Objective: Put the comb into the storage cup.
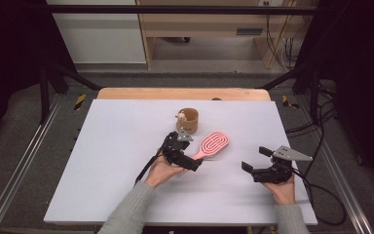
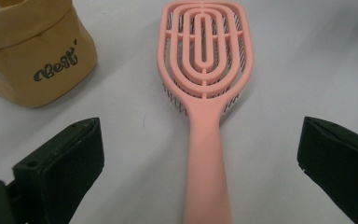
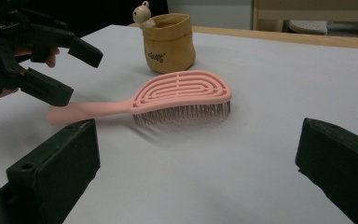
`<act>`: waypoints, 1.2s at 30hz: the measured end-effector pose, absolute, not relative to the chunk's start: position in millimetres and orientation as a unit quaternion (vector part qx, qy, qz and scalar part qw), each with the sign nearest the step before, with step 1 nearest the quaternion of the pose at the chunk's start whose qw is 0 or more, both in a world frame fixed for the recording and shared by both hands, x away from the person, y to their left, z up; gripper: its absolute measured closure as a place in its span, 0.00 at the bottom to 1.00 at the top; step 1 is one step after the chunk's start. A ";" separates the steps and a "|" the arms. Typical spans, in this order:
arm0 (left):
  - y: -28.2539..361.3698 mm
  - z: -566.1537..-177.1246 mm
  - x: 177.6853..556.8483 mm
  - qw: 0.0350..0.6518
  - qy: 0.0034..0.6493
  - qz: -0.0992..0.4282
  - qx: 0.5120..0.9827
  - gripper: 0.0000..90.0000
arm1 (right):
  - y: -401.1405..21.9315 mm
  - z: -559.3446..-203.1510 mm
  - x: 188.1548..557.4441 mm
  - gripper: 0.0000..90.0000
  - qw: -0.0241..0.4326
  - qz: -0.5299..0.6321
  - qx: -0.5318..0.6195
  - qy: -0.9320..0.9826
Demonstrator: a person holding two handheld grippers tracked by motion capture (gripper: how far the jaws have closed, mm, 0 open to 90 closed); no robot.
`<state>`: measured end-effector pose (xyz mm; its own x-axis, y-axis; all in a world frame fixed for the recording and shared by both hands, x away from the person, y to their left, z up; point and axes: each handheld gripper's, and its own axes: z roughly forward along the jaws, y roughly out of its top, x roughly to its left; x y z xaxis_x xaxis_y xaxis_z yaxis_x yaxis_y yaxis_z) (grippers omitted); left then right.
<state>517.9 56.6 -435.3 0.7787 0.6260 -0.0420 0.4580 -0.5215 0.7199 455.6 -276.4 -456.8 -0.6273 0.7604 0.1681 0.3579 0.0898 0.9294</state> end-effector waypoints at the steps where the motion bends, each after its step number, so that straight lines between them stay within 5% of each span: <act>1: 55.6 -435.8 518.5 0.374 0.313 0.112 0.866 0.01 | -276.3 -456.8 455.6 0.00 0.183 0.550 0.391 0.715; 20: 41.2 -449.8 525.6 0.350 0.310 0.104 0.878 0.11 | -276.3 -456.8 455.7 0.00 0.182 0.551 0.391 0.715; 36: 30.4 -456.2 527.6 0.323 0.299 0.106 0.892 0.40 | -276.7 -456.5 455.6 0.00 0.182 0.551 0.391 0.714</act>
